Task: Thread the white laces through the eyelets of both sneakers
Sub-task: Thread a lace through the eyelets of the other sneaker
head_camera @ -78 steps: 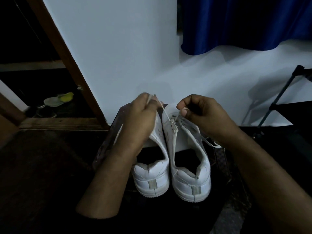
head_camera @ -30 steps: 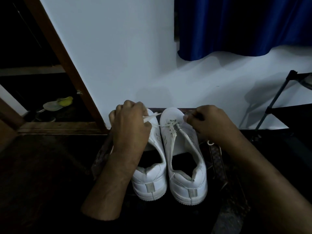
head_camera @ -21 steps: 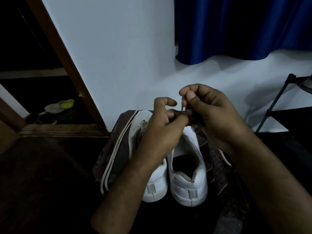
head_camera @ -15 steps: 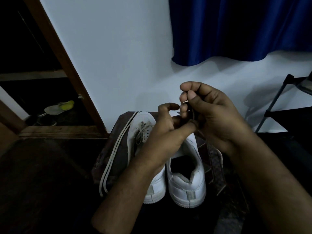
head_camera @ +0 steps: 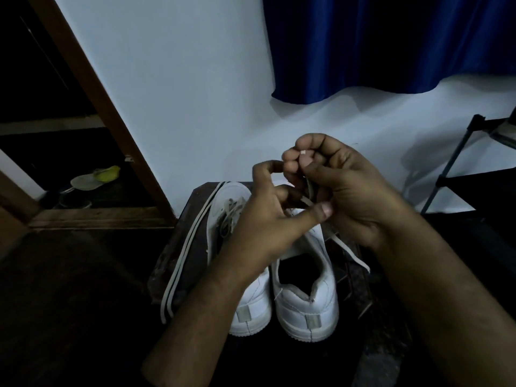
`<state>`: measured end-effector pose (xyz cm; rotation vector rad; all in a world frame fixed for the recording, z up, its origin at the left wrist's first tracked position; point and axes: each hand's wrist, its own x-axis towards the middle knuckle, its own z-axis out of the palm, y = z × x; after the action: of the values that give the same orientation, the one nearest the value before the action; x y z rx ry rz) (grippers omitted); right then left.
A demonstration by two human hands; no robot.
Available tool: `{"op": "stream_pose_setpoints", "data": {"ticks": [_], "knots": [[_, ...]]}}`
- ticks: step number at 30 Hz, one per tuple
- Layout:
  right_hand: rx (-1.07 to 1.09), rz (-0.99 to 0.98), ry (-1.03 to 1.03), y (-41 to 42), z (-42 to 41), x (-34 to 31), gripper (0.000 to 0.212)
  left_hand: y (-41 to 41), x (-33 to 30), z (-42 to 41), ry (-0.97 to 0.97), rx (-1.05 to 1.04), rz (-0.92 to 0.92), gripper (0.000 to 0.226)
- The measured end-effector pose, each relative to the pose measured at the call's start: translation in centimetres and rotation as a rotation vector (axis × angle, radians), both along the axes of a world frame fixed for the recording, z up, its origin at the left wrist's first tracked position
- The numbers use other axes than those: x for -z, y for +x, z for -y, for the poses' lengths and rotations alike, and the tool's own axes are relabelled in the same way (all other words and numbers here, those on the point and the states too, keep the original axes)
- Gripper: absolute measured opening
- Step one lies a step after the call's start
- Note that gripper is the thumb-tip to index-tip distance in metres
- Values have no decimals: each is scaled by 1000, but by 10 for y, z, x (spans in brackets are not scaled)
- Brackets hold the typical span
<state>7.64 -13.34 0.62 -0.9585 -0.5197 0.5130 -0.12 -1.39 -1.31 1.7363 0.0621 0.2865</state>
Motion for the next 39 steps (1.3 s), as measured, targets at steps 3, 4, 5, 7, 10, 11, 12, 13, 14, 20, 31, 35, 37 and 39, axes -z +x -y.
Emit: {"op": "stream_pose_setpoints", "data": {"ticks": [3, 4, 5, 7, 10, 11, 12, 13, 14, 20, 31, 35, 37, 39], "knots": [[-15, 45, -85, 1, 3, 1, 19, 0, 1, -2, -78, -30, -9, 52], [18, 38, -95, 2, 3, 1, 20, -1, 0, -2, -76, -43, -17, 44], [62, 15, -91, 4, 3, 2, 22, -2, -1, -3, -66, -65, -19, 35], [158, -67, -53, 10, 6, 3, 29, -4, -5, -10, -44, -118, -11, 21], [304, -78, -146, 19, 13, 6, 26, -4, -8, -25, -109, -141, 12, 27], [346, -34, -223, 20, 13, 8, 23, -3, -8, -30, -151, -142, 20, 27], [383, 19, -310, 21, 13, 11, 21, -3, -8, -35, -180, -153, 28, 25], [415, 88, -412, 22, 12, 14, 19, -3, -6, -40, -194, -175, 37, 22], [447, 197, -550, 24, 12, 18, 16, -2, -5, -44, -203, -202, 46, 19], [536, 850, -1435, 31, 11, 44, 18, 0, -2, -50, -135, -305, 103, 15], [313, 876, -855, 1, -12, 25, 28, 1, 0, -36, 40, -190, 30, 10], [310, 867, -1019, 21, 8, 25, 30, 0, 1, -50, 58, -208, 29, 9], [362, 953, -1218, 34, 19, 31, 30, 0, 3, -57, 138, -233, 19, 6], [389, 996, -1313, 40, 23, 38, 25, 0, 5, -59, 159, -239, 23, 10]]}}
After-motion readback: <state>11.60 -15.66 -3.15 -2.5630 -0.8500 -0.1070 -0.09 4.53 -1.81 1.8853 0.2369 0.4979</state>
